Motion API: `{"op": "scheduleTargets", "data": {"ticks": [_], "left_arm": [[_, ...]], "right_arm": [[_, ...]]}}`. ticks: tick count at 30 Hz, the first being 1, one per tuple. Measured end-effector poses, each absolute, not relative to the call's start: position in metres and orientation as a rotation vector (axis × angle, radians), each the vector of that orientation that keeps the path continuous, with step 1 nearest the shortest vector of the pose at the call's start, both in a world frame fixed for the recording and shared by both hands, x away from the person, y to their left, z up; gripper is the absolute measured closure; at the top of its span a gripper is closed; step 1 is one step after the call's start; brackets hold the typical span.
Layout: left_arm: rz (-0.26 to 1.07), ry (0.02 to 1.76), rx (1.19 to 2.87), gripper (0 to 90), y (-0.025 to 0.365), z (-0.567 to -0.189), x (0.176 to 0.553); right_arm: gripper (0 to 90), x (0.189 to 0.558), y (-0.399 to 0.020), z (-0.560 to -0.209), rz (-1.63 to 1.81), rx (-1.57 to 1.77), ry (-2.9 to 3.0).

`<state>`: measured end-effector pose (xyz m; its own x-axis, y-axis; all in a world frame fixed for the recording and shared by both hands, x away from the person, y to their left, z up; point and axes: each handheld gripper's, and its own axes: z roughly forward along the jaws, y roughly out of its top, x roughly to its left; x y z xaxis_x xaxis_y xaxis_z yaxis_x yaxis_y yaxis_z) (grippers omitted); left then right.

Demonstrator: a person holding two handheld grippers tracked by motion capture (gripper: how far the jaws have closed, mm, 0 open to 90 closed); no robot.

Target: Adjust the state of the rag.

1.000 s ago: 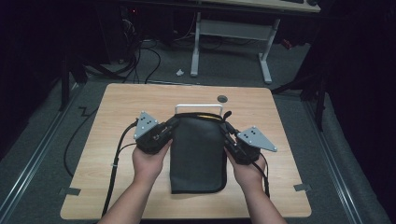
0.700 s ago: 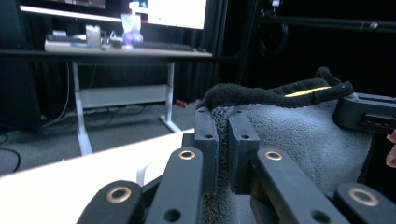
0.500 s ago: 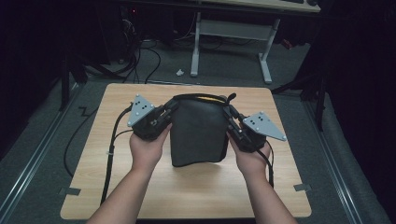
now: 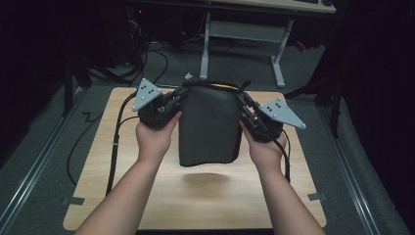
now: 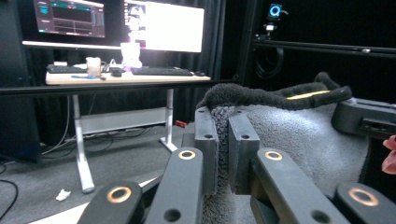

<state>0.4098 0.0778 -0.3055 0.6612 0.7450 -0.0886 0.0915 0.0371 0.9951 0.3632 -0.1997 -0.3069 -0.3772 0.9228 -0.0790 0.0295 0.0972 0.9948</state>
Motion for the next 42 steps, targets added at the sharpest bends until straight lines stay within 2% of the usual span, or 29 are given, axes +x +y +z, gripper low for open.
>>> {"op": "scheduleTargets", "data": {"ticks": [7,16,24,27,33,42], "left_arm": [[0.575,0.74,1.454,84.3,0.077,-0.306,0.43],[0.645,0.732,1.465,84.2,0.071,-0.292,0.462],[0.636,0.757,1.488,83.9,0.066,-0.294,0.487],[0.613,0.765,1.484,83.8,0.065,-0.296,0.493],[0.584,0.814,1.586,83.4,0.061,-0.32,0.516],[0.605,0.809,1.666,83.3,0.06,-0.34,0.525]], "right_arm": [[79.9,0.389,-0.199,-0.308,1.381,0.975,1.559],[79.8,0.423,-0.202,-0.298,1.396,0.971,1.554],[79.8,0.445,-0.207,-0.296,1.362,0.976,1.571],[79.7,0.453,-0.208,-0.298,1.332,0.97,1.582],[79.7,0.474,-0.211,-0.313,1.263,0.981,1.652],[79.6,0.491,-0.214,-0.33,1.216,0.999,1.724]]}}
